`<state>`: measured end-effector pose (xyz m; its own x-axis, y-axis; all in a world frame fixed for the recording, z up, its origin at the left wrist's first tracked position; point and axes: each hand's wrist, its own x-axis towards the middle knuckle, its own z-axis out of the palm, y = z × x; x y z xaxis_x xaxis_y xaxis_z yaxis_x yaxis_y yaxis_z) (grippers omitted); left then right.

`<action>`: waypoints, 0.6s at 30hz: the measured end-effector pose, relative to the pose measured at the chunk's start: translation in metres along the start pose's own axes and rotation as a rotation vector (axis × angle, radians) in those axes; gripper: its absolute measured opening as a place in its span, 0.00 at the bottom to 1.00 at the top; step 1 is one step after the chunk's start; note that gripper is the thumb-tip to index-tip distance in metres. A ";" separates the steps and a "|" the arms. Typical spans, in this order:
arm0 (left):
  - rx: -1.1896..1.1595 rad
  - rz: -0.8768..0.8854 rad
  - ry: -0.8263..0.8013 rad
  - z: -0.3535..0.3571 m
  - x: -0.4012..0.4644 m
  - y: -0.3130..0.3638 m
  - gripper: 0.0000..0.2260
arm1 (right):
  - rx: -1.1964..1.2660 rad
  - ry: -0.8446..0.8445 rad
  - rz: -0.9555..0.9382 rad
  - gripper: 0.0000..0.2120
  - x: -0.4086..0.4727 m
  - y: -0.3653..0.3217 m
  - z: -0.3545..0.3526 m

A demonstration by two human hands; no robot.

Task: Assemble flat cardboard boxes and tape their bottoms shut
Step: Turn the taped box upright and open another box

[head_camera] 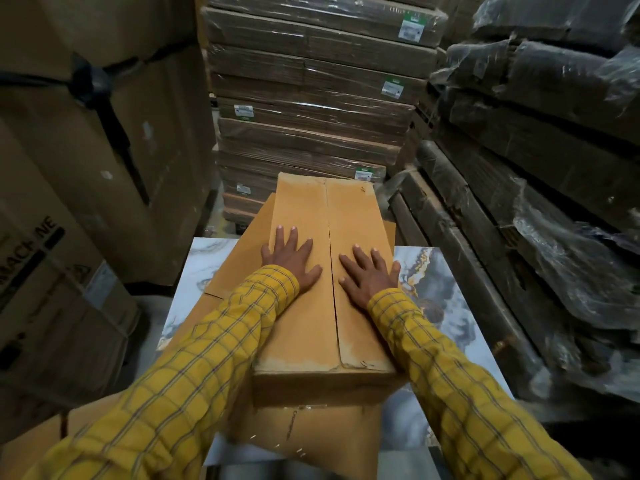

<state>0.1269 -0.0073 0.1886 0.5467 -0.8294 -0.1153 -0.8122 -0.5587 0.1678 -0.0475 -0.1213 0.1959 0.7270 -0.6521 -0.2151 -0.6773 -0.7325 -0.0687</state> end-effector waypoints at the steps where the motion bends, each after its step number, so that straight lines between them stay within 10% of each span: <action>1: -0.035 0.001 0.006 -0.001 -0.003 -0.001 0.31 | 0.003 -0.007 -0.006 0.28 0.001 0.001 -0.001; 18: -0.598 -0.331 0.009 -0.011 -0.059 -0.003 0.41 | 0.544 -0.029 0.194 0.49 -0.015 0.032 -0.028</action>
<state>0.0992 0.0437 0.2062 0.7506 -0.6133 -0.2458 -0.3517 -0.6858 0.6372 -0.0767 -0.1407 0.2245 0.5854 -0.7531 -0.3001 -0.7640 -0.3887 -0.5149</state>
